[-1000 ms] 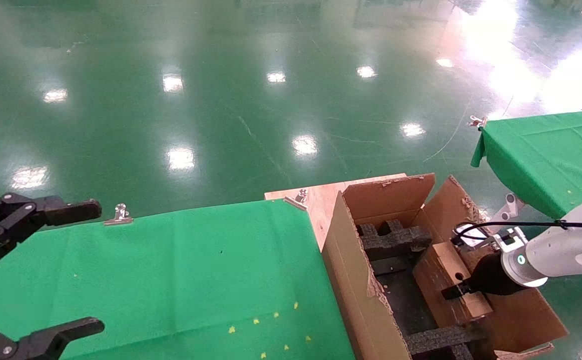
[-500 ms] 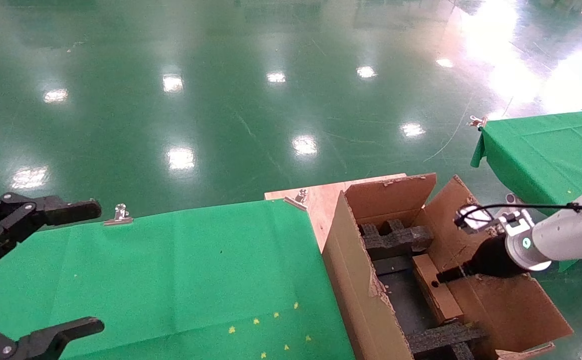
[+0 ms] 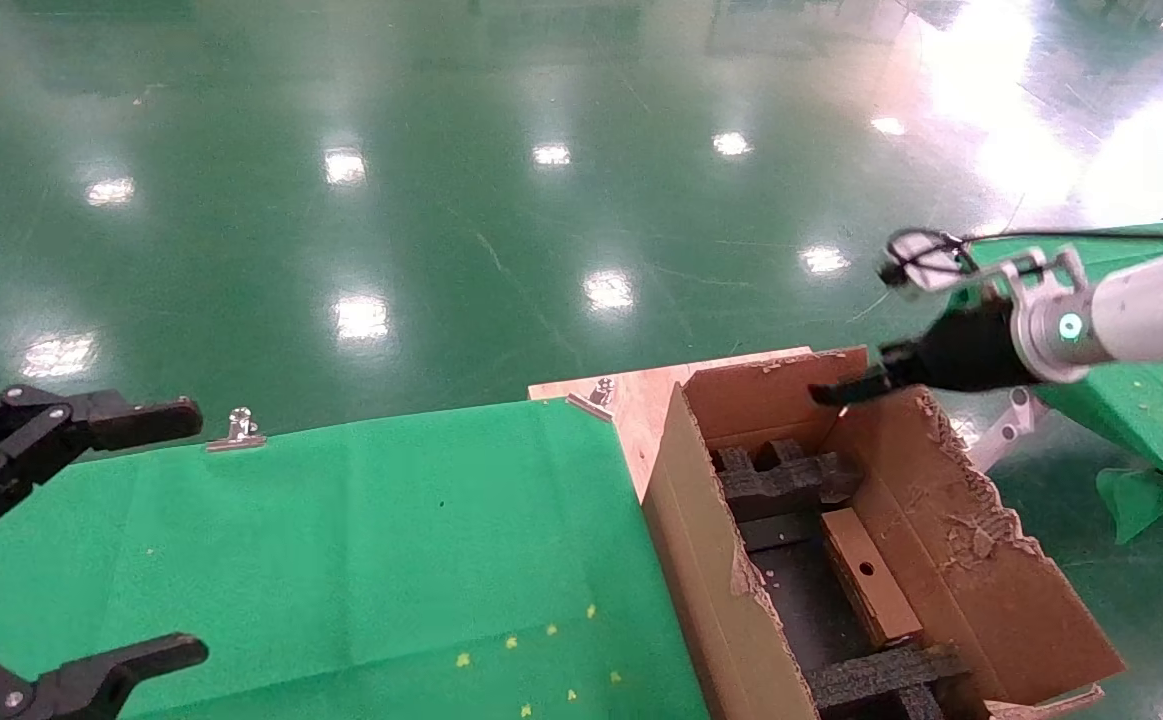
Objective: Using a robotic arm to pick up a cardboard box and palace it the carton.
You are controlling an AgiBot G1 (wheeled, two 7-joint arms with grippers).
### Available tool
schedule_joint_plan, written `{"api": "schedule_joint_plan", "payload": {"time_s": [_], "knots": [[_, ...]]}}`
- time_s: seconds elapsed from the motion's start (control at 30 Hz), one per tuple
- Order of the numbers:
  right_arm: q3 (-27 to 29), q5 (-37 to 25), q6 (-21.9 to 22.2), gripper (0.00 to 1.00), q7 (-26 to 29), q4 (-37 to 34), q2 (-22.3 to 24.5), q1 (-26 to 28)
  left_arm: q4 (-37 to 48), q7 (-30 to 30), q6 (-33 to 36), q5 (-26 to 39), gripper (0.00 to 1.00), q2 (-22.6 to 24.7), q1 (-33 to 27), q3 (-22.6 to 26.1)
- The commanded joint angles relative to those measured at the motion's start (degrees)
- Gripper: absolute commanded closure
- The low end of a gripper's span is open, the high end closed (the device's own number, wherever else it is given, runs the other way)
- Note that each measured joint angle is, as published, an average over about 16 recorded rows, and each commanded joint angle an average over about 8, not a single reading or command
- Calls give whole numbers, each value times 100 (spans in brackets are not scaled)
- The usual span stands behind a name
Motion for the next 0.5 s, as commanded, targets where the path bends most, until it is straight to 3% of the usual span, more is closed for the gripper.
{"api": "schedule_joint_plan", "payload": {"time_s": [0.03, 0.23, 0.5], "knots": [[110, 37, -47, 0, -183, 332, 116, 247, 0, 0, 0, 0, 0, 0, 0, 0], [501, 713, -774, 0, -713, 912, 390, 484, 0, 0, 0, 0, 0, 0, 0, 0], [873, 1661, -1803, 0, -1223, 826, 499, 408, 0, 1, -2, -2, 0, -1, 1, 0]]}}
